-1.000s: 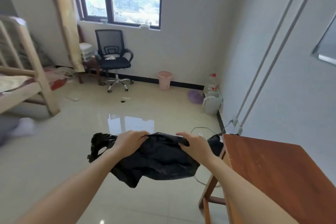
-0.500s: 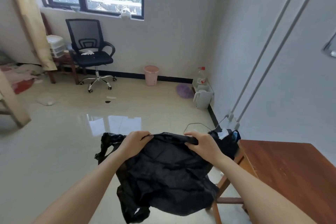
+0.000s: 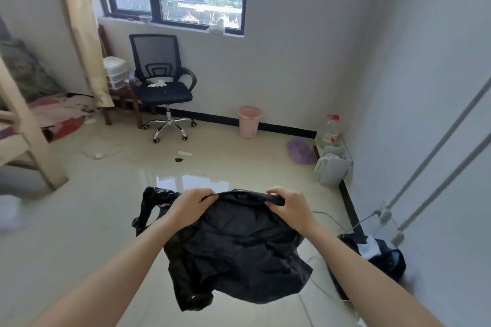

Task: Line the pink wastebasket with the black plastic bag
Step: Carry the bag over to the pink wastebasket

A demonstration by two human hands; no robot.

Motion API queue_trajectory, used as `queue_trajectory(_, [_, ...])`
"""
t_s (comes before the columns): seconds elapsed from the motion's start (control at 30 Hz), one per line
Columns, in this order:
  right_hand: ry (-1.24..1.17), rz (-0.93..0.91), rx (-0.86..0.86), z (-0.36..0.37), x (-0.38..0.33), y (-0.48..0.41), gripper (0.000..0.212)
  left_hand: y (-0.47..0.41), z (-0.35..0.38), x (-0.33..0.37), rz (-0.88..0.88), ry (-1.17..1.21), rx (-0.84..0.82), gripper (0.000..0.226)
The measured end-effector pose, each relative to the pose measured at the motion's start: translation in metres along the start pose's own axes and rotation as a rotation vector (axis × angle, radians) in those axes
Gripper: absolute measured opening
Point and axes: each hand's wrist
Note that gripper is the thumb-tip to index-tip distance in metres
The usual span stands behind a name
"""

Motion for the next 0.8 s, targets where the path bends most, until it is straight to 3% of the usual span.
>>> queue_trajectory(0.13, [0.041, -0.06, -0.102, 0.026, 0.004, -0.055, 0.02, -0.036, -0.016, -0.025, -0.065, 0.008, 0.038, 0.022])
queue_trajectory(0.63, [0.047, -0.012, 0.162, 0.052, -0.008, -0.291, 0.012, -0.269, -0.114, -0.062, 0.084, -0.025, 0.079, 0.023])
queue_trajectory(0.8, [0.153, 0.032, 0.098, 0.079, 0.021, -0.333, 0.012, -0.325, -0.106, -0.087, 0.039, -0.059, -0.02, 0.023])
Point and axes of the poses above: each hand's wrist, its own y-axis away from the middle knuckle, its own z-axis out of the palm, x = y × z, and after that the axes turned 15 degrees about y, right-handed
